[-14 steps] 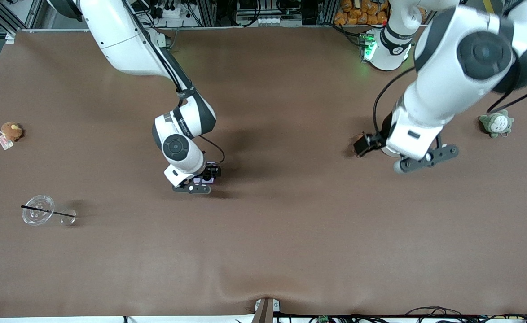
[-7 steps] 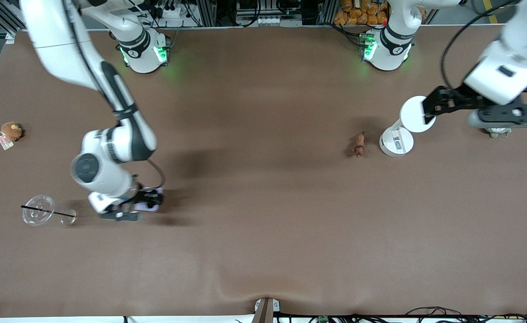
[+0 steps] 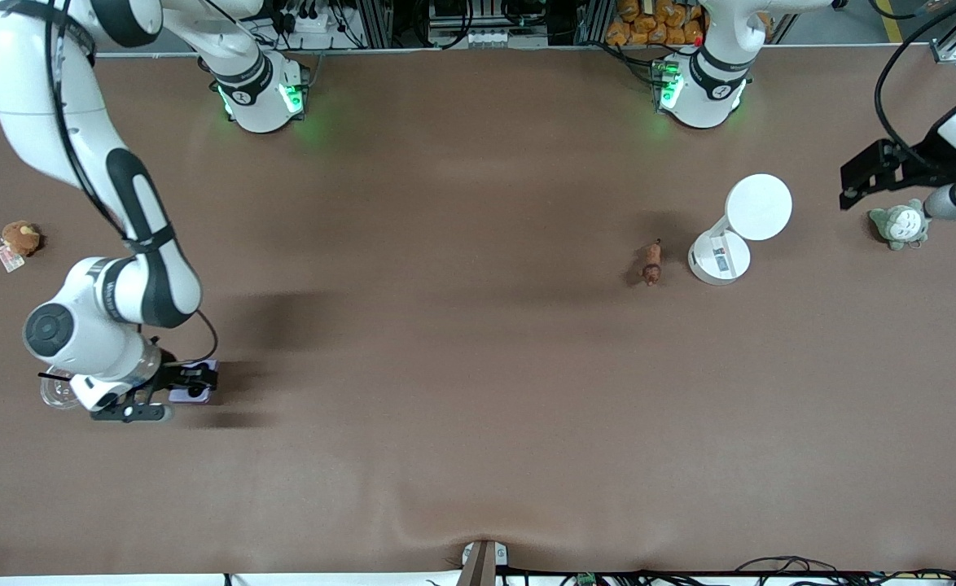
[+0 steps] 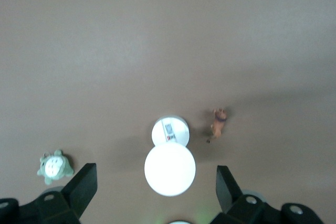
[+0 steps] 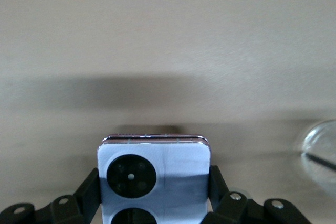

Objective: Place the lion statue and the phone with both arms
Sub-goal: 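Carry the white phone with the right gripper beside the glass cup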

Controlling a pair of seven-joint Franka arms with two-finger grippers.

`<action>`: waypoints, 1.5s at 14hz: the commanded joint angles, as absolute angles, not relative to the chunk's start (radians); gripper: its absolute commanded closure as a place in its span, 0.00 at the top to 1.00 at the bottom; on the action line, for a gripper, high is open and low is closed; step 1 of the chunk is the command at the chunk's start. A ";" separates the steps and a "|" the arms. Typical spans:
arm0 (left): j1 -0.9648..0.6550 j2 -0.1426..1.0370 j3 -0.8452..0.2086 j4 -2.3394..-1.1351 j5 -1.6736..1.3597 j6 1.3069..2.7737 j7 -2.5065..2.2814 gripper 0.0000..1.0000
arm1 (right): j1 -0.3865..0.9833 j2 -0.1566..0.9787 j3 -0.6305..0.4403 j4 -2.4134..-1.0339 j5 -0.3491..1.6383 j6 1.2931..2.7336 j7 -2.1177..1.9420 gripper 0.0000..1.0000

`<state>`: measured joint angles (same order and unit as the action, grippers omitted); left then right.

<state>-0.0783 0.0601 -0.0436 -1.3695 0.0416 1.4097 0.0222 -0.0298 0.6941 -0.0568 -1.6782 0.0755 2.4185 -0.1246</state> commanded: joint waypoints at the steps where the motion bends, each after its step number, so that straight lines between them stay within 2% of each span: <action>1: -0.063 -0.014 -0.054 -1.460 0.058 1.390 0.034 1.00 | -0.057 0.761 -0.040 -1.593 0.074 2.402 -0.135 0.17; 3: -0.040 -0.021 -0.051 -1.470 0.054 1.401 0.038 1.00 | -0.078 0.798 -0.040 -1.546 0.072 2.401 -0.144 0.18; 9: -0.029 -0.083 -0.058 -1.565 0.109 1.469 0.172 1.00 | -0.095 0.830 -0.041 -1.529 0.063 2.414 -0.150 0.20; 10: -0.029 -0.074 -0.058 -1.554 0.103 1.470 0.172 1.00 | -0.095 0.833 -0.041 -1.529 0.063 2.414 -0.149 0.28; 11: -0.026 -0.072 -0.055 -1.552 0.100 1.477 0.172 1.00 | -0.095 0.833 -0.041 -1.529 0.061 2.414 -0.149 0.79; 12: -0.023 -0.068 -0.051 -1.549 0.098 1.483 0.173 1.00 | -0.095 0.833 -0.041 -1.528 0.063 2.414 -0.149 1.00; 18: -0.026 -0.032 -0.049 -1.510 0.100 1.483 0.164 1.00 | -0.089 0.822 -0.041 -1.490 0.058 2.401 -0.146 1.00; 21: -0.028 -0.028 -0.049 -1.508 0.100 1.483 0.160 1.00 | -0.080 0.773 -0.041 -1.468 0.044 2.303 -0.138 1.00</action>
<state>-0.0289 -0.0385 -0.0461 -1.5270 0.0825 1.4831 0.1559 -0.0720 0.8087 -0.0559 -1.4879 0.0591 2.3785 -0.1331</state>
